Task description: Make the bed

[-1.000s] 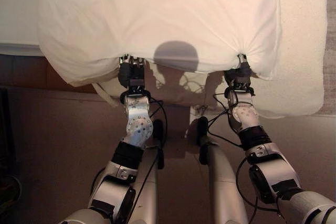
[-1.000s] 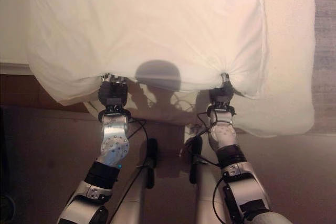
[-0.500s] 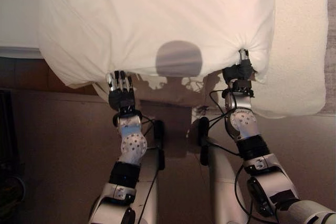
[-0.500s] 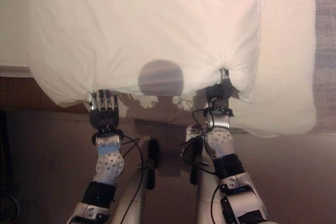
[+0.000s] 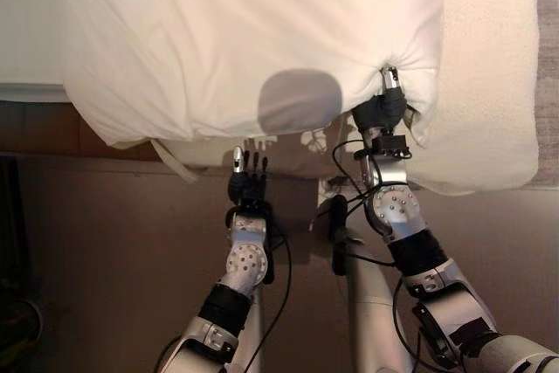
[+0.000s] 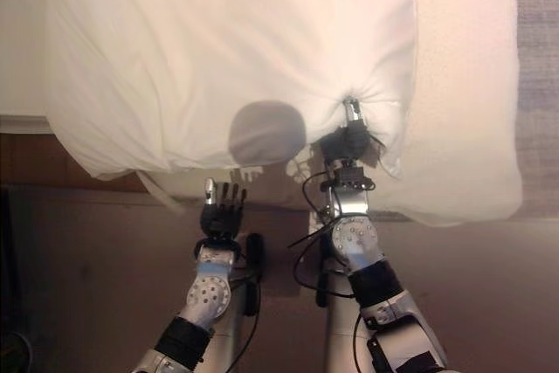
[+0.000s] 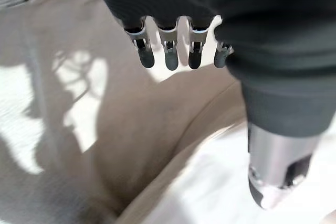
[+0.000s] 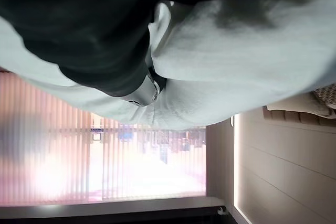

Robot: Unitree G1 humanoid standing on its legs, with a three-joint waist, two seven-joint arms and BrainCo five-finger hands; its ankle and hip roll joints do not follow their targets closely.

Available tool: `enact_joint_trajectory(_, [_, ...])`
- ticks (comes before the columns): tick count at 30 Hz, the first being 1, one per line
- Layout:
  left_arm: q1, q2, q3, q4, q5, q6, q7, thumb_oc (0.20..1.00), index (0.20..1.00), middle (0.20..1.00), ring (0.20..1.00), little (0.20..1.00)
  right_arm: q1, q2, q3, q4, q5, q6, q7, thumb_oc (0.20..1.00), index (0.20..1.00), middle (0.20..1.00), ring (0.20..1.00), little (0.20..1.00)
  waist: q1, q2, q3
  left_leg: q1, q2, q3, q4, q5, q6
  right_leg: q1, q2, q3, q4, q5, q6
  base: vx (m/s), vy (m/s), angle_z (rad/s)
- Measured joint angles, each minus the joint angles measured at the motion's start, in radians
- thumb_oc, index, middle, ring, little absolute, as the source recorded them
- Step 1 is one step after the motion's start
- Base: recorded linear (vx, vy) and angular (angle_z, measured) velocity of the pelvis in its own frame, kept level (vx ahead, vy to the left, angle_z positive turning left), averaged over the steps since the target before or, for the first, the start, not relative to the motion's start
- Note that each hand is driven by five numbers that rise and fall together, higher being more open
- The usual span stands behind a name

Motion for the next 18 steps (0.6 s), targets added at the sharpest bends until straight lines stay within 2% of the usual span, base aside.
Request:
enact_joint_trajectory(7, [-0.051, 0.000, -0.008, 0.038, -0.002, 0.029, -0.006, 1.000, 1.000, 1.000, 1.000, 1.000, -0.005, -0.021, 0.038, -0.014, 0.000, -0.001, 0.000, 0.200, 0.200, 0.200, 0.200, 0.200, -0.012, -0.001, 0.000, 0.001, 0.006, 0.004, 0.000, 0.000, 0.000, 0.001, 0.008, 0.012, -0.012, 0.011, -0.001, 0.00, -0.001, -0.04])
enact_joint_trajectory(11, [-0.136, 0.006, 0.038, 0.036, -0.026, 0.011, -0.026, 1.000, 1.000, 1.000, 1.000, 1.000, -0.009, -0.021, 0.058, -0.017, 0.000, -0.001, 0.000, 0.200, 0.200, 0.200, 0.200, 0.200, -0.031, -0.003, -0.002, 0.000, 0.005, 0.004, 0.000, 0.000, 0.000, 0.001, 0.008, 0.015, -0.016, 0.013, 0.002, 0.00, 0.000, 0.00])
enact_joint_trajectory(18, [-0.171, 0.022, 0.101, 0.019, -0.041, -0.028, -0.092, 1.000, 1.000, 1.000, 1.000, 1.000, -0.010, -0.024, 0.055, -0.018, 0.000, -0.001, 0.000, 0.200, 0.200, 0.200, 0.200, 0.200, -0.034, -0.008, -0.004, -0.002, 0.009, 0.005, 0.000, -0.002, -0.001, 0.001, 0.014, 0.018, -0.020, 0.014, 0.002, 0.00, 0.000, 0.00])
